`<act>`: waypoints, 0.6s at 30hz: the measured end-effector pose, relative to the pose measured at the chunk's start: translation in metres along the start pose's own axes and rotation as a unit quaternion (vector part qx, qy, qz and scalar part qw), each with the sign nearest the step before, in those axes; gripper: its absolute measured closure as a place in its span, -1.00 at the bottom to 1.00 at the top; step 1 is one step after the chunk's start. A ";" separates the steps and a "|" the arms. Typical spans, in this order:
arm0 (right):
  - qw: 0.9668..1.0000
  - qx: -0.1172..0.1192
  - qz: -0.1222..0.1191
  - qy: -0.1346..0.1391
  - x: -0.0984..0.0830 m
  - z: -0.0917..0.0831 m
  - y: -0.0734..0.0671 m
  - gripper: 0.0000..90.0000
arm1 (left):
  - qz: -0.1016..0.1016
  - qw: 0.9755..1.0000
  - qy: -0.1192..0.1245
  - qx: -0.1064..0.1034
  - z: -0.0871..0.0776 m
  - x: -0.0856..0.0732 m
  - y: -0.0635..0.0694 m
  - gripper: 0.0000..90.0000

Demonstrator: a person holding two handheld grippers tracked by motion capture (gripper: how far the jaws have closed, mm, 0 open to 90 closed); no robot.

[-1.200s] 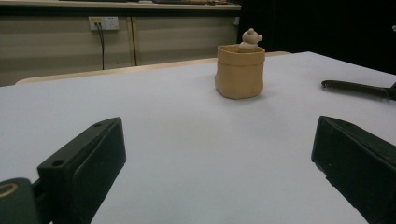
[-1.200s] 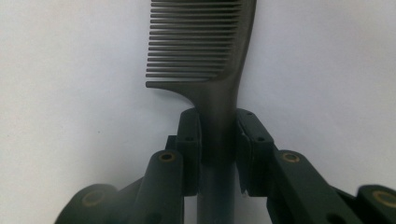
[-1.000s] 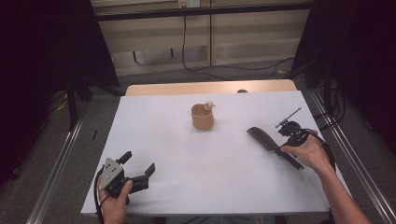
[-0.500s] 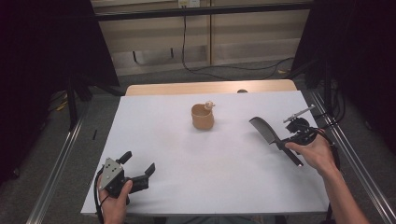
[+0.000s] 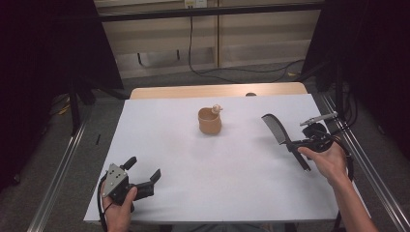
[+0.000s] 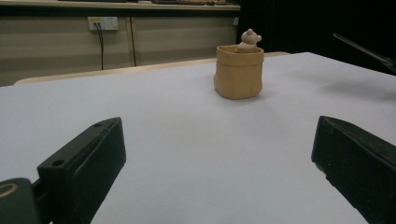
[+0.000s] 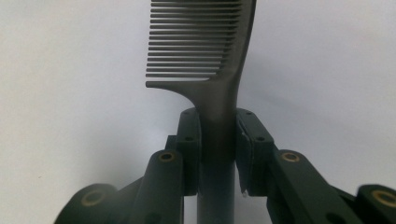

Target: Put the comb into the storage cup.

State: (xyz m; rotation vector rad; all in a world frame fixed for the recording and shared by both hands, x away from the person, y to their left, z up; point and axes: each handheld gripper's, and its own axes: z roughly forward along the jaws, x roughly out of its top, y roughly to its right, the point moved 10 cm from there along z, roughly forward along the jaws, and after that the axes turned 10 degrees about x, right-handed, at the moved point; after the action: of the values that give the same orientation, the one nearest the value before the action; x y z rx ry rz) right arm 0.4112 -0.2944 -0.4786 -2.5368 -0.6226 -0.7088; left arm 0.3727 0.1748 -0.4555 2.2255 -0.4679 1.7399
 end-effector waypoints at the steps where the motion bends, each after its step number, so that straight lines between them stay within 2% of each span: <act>1: 1.000 0.000 0.002 0.004 -0.001 0.000 0.001 0.63 | 0.000 1.000 0.000 0.000 0.000 0.000 0.000 -0.93; 4: 1.000 0.002 0.007 0.020 -0.002 -0.002 0.004 0.63 | 0.004 1.000 -0.002 -0.001 0.000 -0.001 0.000 -0.93; 7: 0.999 0.002 0.008 0.051 0.000 -0.006 0.007 0.63 | -0.002 1.000 -0.001 0.000 0.001 -0.001 -0.001 -0.93; 9: 0.998 0.001 0.006 0.063 0.000 -0.006 0.008 0.63 | -0.002 1.000 -0.001 -0.001 0.000 0.000 -0.001 -0.93; 12: 0.997 0.003 -0.005 0.074 -0.001 -0.004 0.005 0.63 | 0.002 1.000 -0.002 -0.004 -0.001 0.000 0.000 -0.93; 14: 0.996 -0.006 -0.023 0.082 0.000 -0.004 0.003 0.63 | 0.003 1.000 -0.001 -0.008 -0.001 0.000 0.002 -0.93; 15: 0.996 -0.006 -0.022 0.088 0.001 -0.005 0.002 0.63 | 0.003 1.000 0.000 -0.009 -0.001 0.001 0.002 -0.93; 18: 0.993 -0.008 -0.035 0.115 0.006 -0.007 0.001 0.62 | 0.001 1.000 -0.001 -0.008 -0.001 0.000 0.002 -0.93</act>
State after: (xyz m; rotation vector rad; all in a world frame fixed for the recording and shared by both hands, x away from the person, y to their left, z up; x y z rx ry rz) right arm 0.4145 -0.2970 -0.4702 -2.4093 -0.6306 -1.0169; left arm 0.3713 0.1737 -0.4553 2.2169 -0.4823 1.7278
